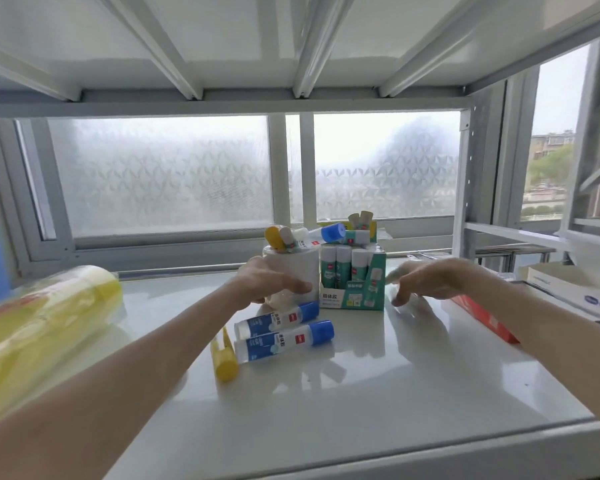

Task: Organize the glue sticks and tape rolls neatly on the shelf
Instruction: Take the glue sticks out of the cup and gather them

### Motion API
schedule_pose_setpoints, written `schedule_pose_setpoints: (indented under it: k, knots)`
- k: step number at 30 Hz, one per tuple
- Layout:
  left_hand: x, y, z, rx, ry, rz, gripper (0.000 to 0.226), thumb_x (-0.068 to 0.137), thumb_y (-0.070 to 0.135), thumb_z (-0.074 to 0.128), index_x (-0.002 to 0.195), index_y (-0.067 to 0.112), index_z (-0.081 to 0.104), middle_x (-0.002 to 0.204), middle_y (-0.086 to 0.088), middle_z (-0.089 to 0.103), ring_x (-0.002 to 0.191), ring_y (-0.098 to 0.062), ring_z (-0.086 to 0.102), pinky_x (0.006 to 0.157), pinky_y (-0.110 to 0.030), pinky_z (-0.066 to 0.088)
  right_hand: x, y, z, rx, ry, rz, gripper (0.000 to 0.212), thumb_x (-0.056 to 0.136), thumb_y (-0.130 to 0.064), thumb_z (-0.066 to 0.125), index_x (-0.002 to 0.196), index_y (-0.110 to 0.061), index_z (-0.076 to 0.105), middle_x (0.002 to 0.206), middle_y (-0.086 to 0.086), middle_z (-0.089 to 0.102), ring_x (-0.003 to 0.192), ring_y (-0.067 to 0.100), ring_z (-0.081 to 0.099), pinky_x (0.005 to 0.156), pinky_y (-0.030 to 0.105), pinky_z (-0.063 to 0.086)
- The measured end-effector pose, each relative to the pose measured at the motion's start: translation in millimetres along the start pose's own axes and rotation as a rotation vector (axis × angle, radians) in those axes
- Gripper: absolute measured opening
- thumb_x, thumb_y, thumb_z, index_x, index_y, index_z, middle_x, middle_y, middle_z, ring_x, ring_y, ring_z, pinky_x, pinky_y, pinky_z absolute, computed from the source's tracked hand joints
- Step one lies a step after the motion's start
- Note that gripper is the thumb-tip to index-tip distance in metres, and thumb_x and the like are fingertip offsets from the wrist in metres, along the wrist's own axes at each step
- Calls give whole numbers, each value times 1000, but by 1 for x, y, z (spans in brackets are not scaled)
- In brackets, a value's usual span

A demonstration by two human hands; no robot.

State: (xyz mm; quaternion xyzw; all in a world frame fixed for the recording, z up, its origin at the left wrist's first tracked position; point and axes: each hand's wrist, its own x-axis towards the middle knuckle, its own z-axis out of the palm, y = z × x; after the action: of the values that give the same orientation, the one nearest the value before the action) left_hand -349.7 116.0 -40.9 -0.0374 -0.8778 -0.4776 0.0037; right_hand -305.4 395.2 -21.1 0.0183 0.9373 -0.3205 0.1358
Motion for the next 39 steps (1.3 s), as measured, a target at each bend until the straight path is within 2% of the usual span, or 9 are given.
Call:
schedule_pose_setpoints:
  k: [3, 8, 17, 23, 27, 31, 34, 37, 39]
  knots:
    - [2, 1, 4, 3, -3, 20, 73, 55, 36, 93, 118, 17, 61, 109, -6, 67, 101, -24, 63, 85, -38, 58, -5, 2, 11, -199, 260, 18, 54, 76, 3, 39, 128, 10, 52, 126, 28, 59, 105, 36, 62, 86, 39, 55]
    - [-2, 8, 12, 21, -17, 50, 62, 57, 36, 92, 109, 18, 65, 102, -7, 67, 85, -19, 60, 73, -32, 53, -32, 6, 34, -381, 384, 43, 36, 89, -11, 48, 125, -9, 46, 129, 14, 50, 112, 27, 49, 94, 37, 46]
    - [-16, 34, 46, 83, -3, 98, 69, 56, 44, 91, 113, 18, 63, 99, -3, 61, 85, -18, 56, 62, -26, 48, -72, 28, 50, -306, 616, -45, 35, 83, -9, 56, 118, -6, 56, 115, 15, 58, 102, 31, 57, 88, 40, 51]
    - [-29, 46, 54, 76, -117, 110, 64, 68, 34, 88, 123, 17, 59, 112, -4, 61, 97, -20, 55, 79, -28, 47, -84, 32, 56, -261, 700, -127, 32, 79, -4, 55, 110, -7, 61, 97, 12, 64, 91, 30, 59, 81, 42, 54]
    - [-45, 41, 16, 321, -161, 7, 57, 84, 30, 75, 127, -1, 53, 117, -13, 58, 113, -29, 57, 100, -41, 50, -90, 36, 63, -247, 748, -186, 20, 82, -6, 57, 101, -7, 64, 98, 12, 67, 89, 30, 62, 79, 41, 54]
    - [-75, 28, -9, 611, -285, -62, 67, 84, 57, 64, 123, 2, 60, 105, -5, 57, 99, -23, 54, 93, -34, 48, -99, 41, 67, -273, 786, -155, 17, 84, -11, 57, 95, -3, 66, 94, 14, 67, 86, 33, 62, 75, 41, 53]
    - [-97, 25, -10, 660, -323, -31, 59, 72, 59, 75, 104, 10, 66, 102, -3, 63, 89, -17, 54, 78, -27, 44, -109, 40, 68, -266, 787, -120, 14, 82, -10, 57, 83, 0, 67, 84, 16, 67, 80, 34, 60, 65, 32, 45]
    - [-116, 34, 8, 689, -226, 19, 41, 70, 48, 80, 79, 12, 64, 79, -1, 61, 68, -11, 51, 55, -21, 38, -118, 40, 68, -240, 781, -92, 19, 81, -9, 57, 63, -3, 55, 56, 6, 48, 67, 31, 51, 50, 28, 30]
    - [-129, 43, 27, 677, -112, 55, 45, 67, 51, 81, 80, 13, 60, 74, 1, 55, 64, -11, 48, 51, -23, 36, -121, 42, 68, -216, 796, -92, 15, 83, -11, 57, 80, 2, 64, 56, 4, 46, 67, 29, 49, 50, 27, 29]
